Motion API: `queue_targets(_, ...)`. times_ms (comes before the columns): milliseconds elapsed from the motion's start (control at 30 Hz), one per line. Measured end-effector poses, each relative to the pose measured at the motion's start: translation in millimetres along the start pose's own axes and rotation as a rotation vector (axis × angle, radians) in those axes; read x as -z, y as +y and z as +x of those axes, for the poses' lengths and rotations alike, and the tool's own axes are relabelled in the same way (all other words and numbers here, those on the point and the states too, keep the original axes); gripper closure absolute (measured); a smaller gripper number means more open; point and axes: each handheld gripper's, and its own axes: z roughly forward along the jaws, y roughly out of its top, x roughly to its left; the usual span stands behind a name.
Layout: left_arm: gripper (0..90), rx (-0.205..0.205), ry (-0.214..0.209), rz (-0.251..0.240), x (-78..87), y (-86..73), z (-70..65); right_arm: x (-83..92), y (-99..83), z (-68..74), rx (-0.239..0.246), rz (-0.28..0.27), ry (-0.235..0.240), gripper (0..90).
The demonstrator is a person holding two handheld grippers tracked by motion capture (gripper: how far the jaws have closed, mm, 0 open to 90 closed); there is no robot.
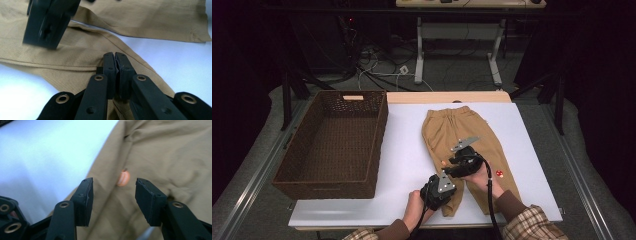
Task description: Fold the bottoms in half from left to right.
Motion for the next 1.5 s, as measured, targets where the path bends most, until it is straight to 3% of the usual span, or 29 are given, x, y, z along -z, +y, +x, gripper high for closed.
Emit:
queue_targets(67, 87.0, 0.0, -0.001, -0.001, 0.0, -0.2, -0.4, -6.1, 1.0, 3.2, 0.016, 0.018, 0.009, 50.6)
queue_targets(233, 85.6, 0.0, -0.004, -0.004, 0.7, -0.7, 0.3, -16.8, 0.2, 7.5, 0.027, 0.044, 0.017, 70.5)
queue_targets(367, 82.7, -0.002, -0.011, -0.003, 2.1, -1.2, 1.9, -18.3, -2.7, 7.6, 0.009, 0.045, 0.008, 85.3)
queue_targets(433, 80.4, 0.009, -0.012, 0.002, 4.1, -1.5, 4.1, -17.7, -3.7, 6.1, 0.003, 0.039, 0.01, 88.4)
queue_targets(600, 67.8, 0.033, -0.009, -0.007, 16.3, -0.6, 10.9, -14.4, -4.1, 7.5, 0.009, 0.036, 0.0, 89.7)
queue_targets(767, 44.0, 0.024, -0.017, 0.035, 31.3, 5.1, 13.4, -3.4, -5.9, 6.0, 0.007, 0.013, -0.017, 89.6)
queue_targets(933, 31.9, 0.009, -0.002, 0.037, 50.0, 4.5, 16.9, 8.3, -8.6, 3.4, -0.003, -0.003, -0.038, 89.8)
queue_targets(1200, 21.5, 0.055, 0.036, 0.064, 65.9, -8.8, 37.4, 30.5, -12.0, -3.8, -0.023, -0.051, -0.059, 89.8)
queue_targets(1500, 15.6, 0.076, 0.028, 0.07, 71.8, -15.9, 43.1, 57.4, -23.5, -25.1, -0.091, -0.092, -0.107, 90.0)
